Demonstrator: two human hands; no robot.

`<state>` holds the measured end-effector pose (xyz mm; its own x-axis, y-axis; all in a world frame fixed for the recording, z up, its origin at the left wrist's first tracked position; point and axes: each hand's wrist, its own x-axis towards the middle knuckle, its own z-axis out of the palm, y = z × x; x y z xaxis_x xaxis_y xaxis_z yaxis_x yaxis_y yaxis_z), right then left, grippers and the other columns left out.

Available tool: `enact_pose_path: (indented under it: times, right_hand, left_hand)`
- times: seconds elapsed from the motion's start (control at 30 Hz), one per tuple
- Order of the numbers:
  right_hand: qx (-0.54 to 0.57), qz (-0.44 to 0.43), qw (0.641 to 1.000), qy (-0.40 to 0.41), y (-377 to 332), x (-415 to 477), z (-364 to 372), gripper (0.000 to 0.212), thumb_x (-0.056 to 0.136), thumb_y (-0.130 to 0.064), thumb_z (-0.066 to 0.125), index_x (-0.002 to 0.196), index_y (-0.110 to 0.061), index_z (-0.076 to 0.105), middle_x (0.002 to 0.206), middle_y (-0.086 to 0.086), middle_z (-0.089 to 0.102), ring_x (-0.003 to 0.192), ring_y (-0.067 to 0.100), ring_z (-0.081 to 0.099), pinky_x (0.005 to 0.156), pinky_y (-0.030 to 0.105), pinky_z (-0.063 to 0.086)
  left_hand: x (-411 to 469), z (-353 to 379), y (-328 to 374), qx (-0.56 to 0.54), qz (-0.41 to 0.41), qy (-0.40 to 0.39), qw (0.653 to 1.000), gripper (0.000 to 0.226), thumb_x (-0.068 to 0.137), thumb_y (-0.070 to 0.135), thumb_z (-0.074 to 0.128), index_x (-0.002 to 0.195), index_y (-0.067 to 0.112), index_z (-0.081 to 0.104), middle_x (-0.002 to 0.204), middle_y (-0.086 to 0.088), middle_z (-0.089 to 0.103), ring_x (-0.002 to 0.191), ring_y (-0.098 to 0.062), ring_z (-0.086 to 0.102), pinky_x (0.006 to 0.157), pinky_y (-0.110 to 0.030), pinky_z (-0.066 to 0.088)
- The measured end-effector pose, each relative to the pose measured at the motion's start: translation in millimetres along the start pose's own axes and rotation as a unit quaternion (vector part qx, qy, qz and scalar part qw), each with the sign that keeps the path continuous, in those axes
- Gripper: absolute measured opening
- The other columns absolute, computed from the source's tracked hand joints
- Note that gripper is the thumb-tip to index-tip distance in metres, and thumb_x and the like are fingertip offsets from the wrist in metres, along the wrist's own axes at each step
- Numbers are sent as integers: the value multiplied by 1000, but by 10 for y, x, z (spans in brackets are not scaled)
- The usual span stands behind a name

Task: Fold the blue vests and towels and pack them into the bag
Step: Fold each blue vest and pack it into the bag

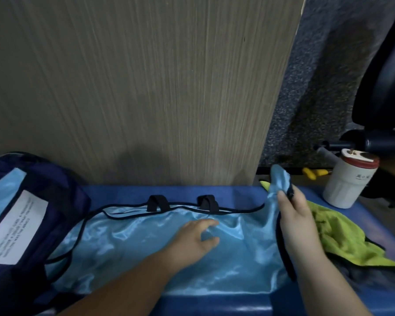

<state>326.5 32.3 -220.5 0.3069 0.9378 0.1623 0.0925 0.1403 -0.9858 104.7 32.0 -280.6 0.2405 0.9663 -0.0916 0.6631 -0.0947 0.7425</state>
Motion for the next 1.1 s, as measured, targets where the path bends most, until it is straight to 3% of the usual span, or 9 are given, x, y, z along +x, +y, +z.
enact_pose_path:
  times: [0.13,0.23,0.33,0.4,0.53,0.7,0.87,0.97,1.1]
  right_hand:
    - [-14,-19,995,-92,-37,-165,306,38,97,-42,53,134,-37,54,127,-15,63,120,6,57,108,35,42]
    - [-38,-7,977,-208,-123,-298,495,47,96,-39,52,142,-42,42,133,-19,57,122,-3,52,98,9,39]
    - [-27,63,913,-403,-102,-359,609,72,86,-54,62,141,-57,14,130,-22,57,119,-5,55,104,19,37]
    - [-16,100,893,-438,-61,-337,616,79,78,-57,69,135,-59,14,127,-16,61,117,4,60,107,32,43]
    - [-64,100,924,-363,-29,-182,499,45,90,-35,64,132,-37,47,117,-9,61,110,7,62,96,30,51]
    - [-257,48,921,-290,186,-91,391,11,90,-21,67,97,-28,63,98,-12,64,92,4,61,74,9,45]
    - [-419,9,879,-229,301,-71,364,10,89,-29,62,94,-33,55,108,-6,57,98,15,58,83,27,48]
    - [-442,46,870,-212,291,-62,332,13,87,-36,62,90,-27,53,100,-5,60,92,16,57,71,28,45]
    - [-461,87,852,-234,243,-92,333,33,88,-54,58,94,-23,50,85,-10,54,79,11,53,57,25,37]
  left_hand:
    - [7,-147,70,-360,-70,30,930,22,97,37,52,118,35,60,132,10,58,120,-7,54,96,-25,43]
    - [31,-302,73,-532,-146,33,833,44,98,50,41,119,19,62,127,-2,64,107,-21,63,90,-36,48]
    - [-22,-468,20,-652,-195,2,733,80,89,70,34,122,3,64,120,-18,66,99,-35,68,92,-47,48]
    - [-98,-561,-62,-661,-216,13,719,92,82,77,37,109,-4,71,115,-27,67,98,-40,69,94,-50,46]
    - [-180,-695,-289,-610,-209,50,763,87,77,72,56,124,-1,61,119,-25,65,109,-43,64,98,-55,47]
    - [-218,-649,-320,-195,-193,120,954,67,76,37,81,133,26,47,123,0,53,106,-17,56,91,-30,42]
    - [-102,-535,-331,6,-142,215,966,38,89,32,65,126,30,54,126,9,55,108,-10,54,89,-27,44]
    - [-97,-458,-218,132,2,264,955,29,86,19,62,111,33,60,112,20,52,112,-7,45,96,-30,42]
    - [-65,-179,64,115,196,66,972,23,88,16,52,97,31,67,94,23,55,95,0,52,87,-21,45]
